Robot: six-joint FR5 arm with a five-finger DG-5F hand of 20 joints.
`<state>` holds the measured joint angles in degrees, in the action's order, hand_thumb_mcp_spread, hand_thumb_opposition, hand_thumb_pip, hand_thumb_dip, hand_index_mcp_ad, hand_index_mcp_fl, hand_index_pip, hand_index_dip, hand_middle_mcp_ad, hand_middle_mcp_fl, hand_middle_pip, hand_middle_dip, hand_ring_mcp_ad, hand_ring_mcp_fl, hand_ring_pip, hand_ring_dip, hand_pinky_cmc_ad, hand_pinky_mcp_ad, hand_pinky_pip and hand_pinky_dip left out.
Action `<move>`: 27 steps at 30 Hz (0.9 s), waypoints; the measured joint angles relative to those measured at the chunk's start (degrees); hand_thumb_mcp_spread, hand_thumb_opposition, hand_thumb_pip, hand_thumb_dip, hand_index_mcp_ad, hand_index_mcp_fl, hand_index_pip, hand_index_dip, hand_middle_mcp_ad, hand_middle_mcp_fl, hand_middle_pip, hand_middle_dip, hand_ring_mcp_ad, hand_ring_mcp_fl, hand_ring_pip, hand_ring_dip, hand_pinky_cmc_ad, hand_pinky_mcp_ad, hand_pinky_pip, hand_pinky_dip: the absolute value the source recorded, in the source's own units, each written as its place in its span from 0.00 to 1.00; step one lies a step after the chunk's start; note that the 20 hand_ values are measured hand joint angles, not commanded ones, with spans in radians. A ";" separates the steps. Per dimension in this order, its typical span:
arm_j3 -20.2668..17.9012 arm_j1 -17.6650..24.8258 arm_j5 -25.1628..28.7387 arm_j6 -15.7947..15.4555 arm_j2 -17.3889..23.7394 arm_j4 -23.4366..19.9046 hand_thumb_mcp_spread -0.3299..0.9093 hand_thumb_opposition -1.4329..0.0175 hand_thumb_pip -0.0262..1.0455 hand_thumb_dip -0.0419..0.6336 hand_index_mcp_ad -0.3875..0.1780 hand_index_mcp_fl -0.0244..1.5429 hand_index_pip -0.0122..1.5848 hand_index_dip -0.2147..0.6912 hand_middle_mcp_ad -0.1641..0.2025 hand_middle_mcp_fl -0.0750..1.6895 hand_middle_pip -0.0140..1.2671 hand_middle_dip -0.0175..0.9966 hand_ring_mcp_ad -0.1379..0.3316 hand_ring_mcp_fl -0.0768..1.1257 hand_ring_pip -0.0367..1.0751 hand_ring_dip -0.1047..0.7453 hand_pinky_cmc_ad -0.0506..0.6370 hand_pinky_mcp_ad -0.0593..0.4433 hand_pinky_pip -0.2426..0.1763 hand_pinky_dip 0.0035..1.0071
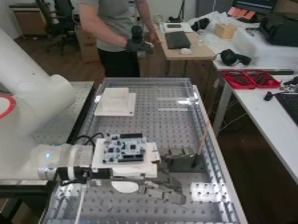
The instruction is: Grab the paper clip and place it in the clear container
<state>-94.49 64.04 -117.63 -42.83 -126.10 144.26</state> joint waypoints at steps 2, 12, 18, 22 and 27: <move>0.20 -0.07 -0.07 -0.05 -0.23 0.15 0.78 0.37 0.66 0.51 0.42 0.14 0.07 0.04 0.08 0.42 0.54 0.73 0.40 0.49 0.13 0.71 0.72 0.58 0.74 0.19; 0.72 -0.34 -0.11 0.19 -1.00 0.55 0.75 0.38 0.66 0.51 0.42 0.14 0.07 0.05 0.07 0.40 0.50 0.72 0.40 0.49 0.13 0.71 0.72 0.58 0.74 0.19; 0.55 -0.35 0.01 0.56 -1.16 0.04 0.75 0.39 0.66 0.50 0.42 0.14 0.07 0.04 0.13 0.37 0.49 0.72 0.38 0.47 0.12 0.71 0.72 0.58 0.74 0.19; 0.37 -0.33 0.11 0.74 -1.21 -0.37 0.75 0.39 0.66 0.50 0.40 0.14 0.07 0.04 0.13 0.37 0.49 0.72 0.37 0.47 0.12 0.71 0.72 0.58 0.74 0.19; 0.20 -0.35 0.30 0.90 -1.26 -0.55 0.75 0.39 0.66 0.50 0.40 0.14 0.07 0.04 0.14 0.37 0.49 0.72 0.36 0.47 0.12 0.71 0.72 0.58 0.74 0.19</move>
<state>-94.29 63.69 -117.33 -41.93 -127.36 143.71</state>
